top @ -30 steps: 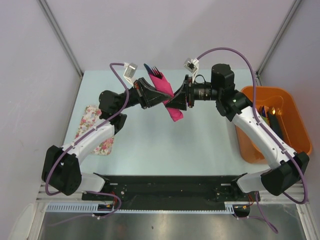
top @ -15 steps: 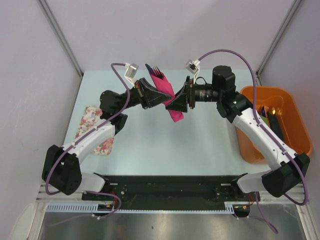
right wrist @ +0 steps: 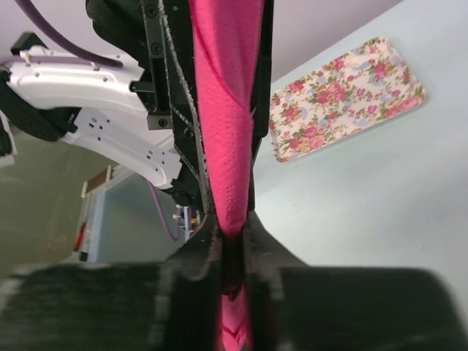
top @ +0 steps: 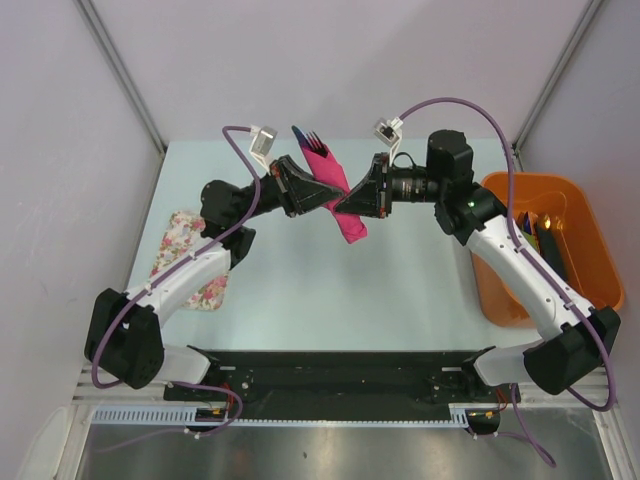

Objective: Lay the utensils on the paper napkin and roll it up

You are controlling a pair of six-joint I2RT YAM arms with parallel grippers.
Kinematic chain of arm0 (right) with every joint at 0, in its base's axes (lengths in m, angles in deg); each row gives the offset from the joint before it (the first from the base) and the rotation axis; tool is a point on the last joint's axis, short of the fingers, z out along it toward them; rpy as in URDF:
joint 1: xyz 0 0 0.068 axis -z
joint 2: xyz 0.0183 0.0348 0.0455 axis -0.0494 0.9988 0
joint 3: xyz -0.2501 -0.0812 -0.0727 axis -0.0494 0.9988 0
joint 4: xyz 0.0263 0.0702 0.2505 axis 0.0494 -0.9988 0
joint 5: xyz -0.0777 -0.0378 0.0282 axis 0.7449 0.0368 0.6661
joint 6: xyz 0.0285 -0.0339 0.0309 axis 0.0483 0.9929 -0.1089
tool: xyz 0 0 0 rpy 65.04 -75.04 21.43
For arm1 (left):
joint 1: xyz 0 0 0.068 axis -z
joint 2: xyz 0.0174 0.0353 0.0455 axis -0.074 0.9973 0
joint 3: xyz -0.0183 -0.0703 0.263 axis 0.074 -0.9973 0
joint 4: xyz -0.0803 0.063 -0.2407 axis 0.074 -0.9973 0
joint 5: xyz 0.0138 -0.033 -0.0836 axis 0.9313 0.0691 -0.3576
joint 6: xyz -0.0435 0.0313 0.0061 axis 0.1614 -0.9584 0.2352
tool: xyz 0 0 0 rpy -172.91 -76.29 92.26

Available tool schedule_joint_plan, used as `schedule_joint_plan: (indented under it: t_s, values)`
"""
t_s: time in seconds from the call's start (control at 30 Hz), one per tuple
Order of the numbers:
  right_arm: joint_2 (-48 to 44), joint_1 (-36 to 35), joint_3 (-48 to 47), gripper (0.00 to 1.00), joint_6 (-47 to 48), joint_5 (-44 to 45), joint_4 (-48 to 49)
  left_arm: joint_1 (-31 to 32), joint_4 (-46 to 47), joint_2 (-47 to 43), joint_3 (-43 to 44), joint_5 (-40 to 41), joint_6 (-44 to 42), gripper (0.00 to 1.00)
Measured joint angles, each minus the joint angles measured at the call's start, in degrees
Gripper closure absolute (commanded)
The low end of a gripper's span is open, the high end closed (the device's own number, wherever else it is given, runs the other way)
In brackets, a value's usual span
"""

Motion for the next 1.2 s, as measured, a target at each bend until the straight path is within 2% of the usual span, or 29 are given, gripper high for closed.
schedule_joint_plan:
  t_s: [0.07, 0.1, 0.13, 0.2, 0.23, 0.33, 0.4, 0.43, 0.63, 0.8, 1.0, 1.13, 1.2]
  values:
    - [0.0, 0.0, 0.0, 1.00, 0.8, -0.5, 0.2, 0.0, -0.1, 0.0, 0.0, 0.0, 0.4, 1.00]
    - [0.0, 0.1, 0.0, 1.00, 1.1, -0.6, 0.2, 0.0, -0.1, 0.0, 0.0, 0.0, 0.5, 0.96]
    - [0.0, 0.2, 0.0, 1.00, 1.3, -0.6, 0.1, 0.0, -0.1, 0.0, 0.0, 0.0, 0.6, 0.84]
    - [0.0, 0.3, 0.0, 1.00, 1.7, -0.7, -0.1, 0.0, -0.3, 0.0, 0.0, 0.1, 0.3, 0.70]
    - [0.0, 0.4, 0.0, 1.00, 1.7, -0.7, -0.3, 0.0, -0.6, 0.0, 0.0, 0.4, 0.1, 0.55]
    - [-0.1, 1.8, 0.0, 1.00, 2.2, 0.1, -1.9, -0.2, -1.3, 0.0, 0.0, 0.6, -0.9, 0.38]
    - [-0.2, 3.4, 0.0, 1.00, 2.5, 0.1, -3.2, -0.5, -1.8, 0.0, 0.0, 0.6, -1.5, 0.32]
    - [-0.3, 4.4, 0.0, 1.00, 2.8, 0.2, -4.1, -0.7, -2.4, 0.0, 0.0, 0.6, -1.8, 0.19]
    - [-1.9, 11.9, -0.1, 1.00, 6.3, 1.1, -11.6, -2.4, -3.9, -0.7, -0.3, 0.3, -5.6, 0.13]
    - [-2.4, 21.2, -1.3, 1.00, 12.0, 0.1, -22.0, -2.3, -13.3, -3.8, -0.7, -0.2, -16.6, 0.12]
    - [-2.8, 40.8, -2.5, 1.00, 25.0, -2.7, -38.7, -2.1, -22.3, -5.5, -0.7, -1.5, -27.2, 0.10]
    - [-0.4, 55.3, -7.0, 1.00, 39.2, -3.5, -53.3, -2.1, -25.7, -5.6, -1.4, -1.5, -30.5, 0.09]
    - [1.5, 60.1, -9.6, 1.00, 46.0, -3.5, -57.1, -2.1, -27.1, -5.6, -1.6, -1.5, -31.9, 0.09]
